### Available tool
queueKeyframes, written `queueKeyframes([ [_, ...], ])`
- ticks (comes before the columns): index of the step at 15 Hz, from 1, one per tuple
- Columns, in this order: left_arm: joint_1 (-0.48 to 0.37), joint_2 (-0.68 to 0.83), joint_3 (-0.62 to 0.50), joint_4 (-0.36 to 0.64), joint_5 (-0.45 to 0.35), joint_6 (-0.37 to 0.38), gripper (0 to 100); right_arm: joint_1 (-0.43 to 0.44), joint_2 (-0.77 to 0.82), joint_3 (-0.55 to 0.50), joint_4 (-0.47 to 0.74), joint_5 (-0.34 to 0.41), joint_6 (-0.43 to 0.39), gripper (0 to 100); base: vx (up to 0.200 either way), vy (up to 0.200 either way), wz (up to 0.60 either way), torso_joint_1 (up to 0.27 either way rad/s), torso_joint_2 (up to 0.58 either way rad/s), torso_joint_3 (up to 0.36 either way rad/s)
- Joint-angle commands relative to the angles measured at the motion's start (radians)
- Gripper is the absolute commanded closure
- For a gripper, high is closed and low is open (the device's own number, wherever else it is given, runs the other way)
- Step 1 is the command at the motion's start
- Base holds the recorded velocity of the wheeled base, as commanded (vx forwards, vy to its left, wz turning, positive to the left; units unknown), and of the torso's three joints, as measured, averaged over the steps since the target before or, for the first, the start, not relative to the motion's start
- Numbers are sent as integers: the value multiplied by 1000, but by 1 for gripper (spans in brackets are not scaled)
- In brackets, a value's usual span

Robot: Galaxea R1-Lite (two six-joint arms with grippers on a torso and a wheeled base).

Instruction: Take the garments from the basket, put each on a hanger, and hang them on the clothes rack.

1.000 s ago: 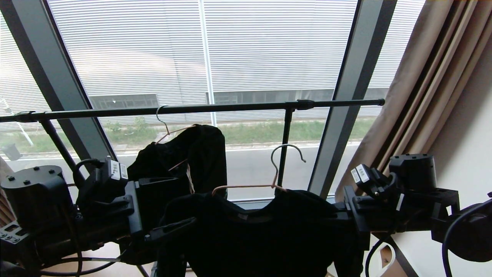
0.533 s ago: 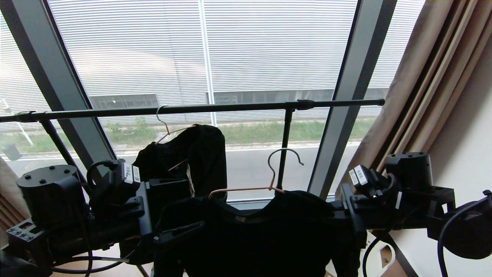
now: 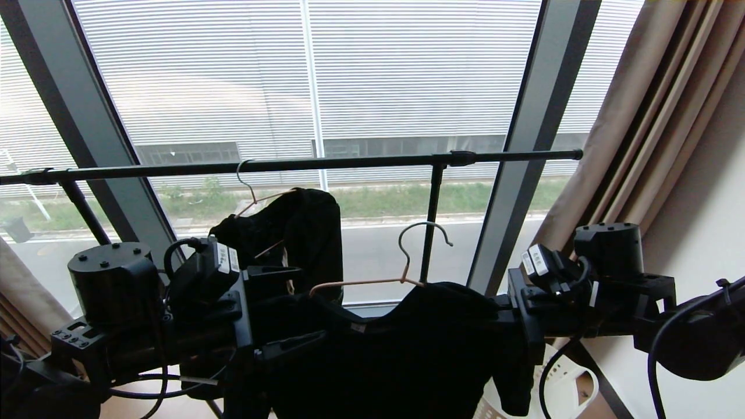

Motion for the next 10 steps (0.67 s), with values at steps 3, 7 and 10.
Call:
queueKeyframes([
  [3, -15, 34, -35, 0, 0, -1, 0, 2, -4, 6, -1, 0, 0, 100, 0, 0, 0, 0, 0, 0],
  [7, -29, 60, -41, -3, 0, -1, 0, 2, -18, 14, -1, 0, 1, 100, 0, 0, 0, 0, 0, 0],
  [10, -43, 60, -38, -3, 0, -4, 0, 2, -18, 14, -1, 2, 1, 100, 0, 0, 0, 0, 0, 0],
])
